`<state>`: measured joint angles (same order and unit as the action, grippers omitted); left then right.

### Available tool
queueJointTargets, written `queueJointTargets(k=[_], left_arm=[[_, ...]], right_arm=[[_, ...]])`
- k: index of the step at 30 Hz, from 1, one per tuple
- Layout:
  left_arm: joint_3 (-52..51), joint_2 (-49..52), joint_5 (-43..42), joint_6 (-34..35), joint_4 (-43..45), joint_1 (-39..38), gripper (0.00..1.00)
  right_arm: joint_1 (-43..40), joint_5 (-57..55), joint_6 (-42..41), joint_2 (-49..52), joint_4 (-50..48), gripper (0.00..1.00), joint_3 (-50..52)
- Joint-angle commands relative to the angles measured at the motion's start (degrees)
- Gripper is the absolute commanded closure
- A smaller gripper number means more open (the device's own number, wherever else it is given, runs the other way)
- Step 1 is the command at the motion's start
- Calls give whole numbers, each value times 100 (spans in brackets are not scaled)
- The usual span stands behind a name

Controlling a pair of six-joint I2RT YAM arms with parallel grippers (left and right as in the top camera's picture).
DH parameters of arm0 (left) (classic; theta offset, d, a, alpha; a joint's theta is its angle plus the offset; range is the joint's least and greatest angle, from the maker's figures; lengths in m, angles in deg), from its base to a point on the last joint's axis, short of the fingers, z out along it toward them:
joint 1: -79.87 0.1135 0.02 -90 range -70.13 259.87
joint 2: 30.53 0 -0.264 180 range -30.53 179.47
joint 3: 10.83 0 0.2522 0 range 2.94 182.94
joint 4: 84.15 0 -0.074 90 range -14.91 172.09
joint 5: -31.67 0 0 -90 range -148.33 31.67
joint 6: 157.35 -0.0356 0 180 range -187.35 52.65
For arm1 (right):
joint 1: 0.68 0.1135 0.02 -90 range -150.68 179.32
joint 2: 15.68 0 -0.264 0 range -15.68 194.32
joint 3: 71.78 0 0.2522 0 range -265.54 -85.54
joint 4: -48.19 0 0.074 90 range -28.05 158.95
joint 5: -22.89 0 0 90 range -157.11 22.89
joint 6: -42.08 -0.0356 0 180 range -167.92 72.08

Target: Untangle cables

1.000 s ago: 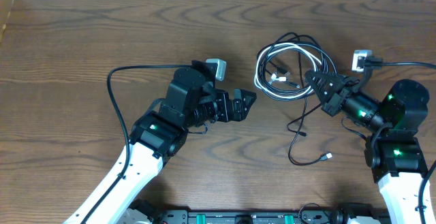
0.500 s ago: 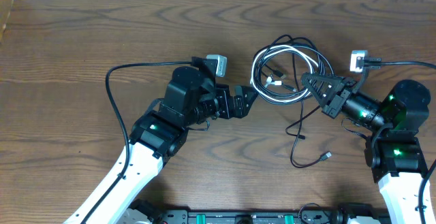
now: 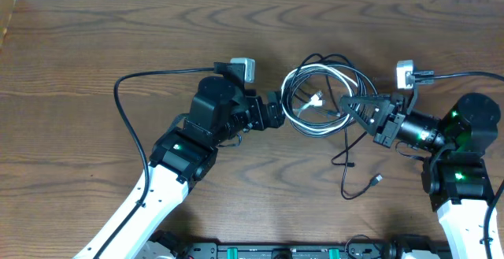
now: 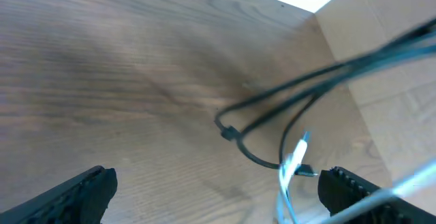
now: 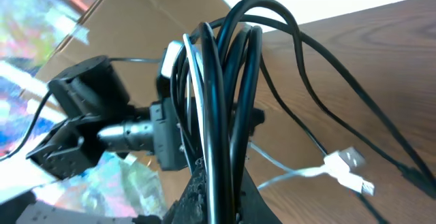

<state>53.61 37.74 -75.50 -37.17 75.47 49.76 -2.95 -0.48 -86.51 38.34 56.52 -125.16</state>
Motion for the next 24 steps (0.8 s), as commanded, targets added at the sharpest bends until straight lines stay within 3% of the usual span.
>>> queueJointTargets(k=[1, 7, 11, 20, 24], left_arm=[[-11, 20, 776, -28, -131, -13, 2], [-11, 20, 2347, -57, -1012, -9, 3], [-11, 17, 2957, -55, -1482, -9, 7], [-11, 9, 3036, -52, -1840, -9, 7], [-11, -140, 2634, -52, -1843, -9, 7]], right_arm=[[48, 343, -35, 0, -61, 99, -87], [48, 339, -33, 0, -61, 99, -87], [44, 304, -9, 0, -107, 99, -87], [44, 85, 203, 0, -101, 99, -87], [44, 26, 542, 0, -98, 99, -87]])
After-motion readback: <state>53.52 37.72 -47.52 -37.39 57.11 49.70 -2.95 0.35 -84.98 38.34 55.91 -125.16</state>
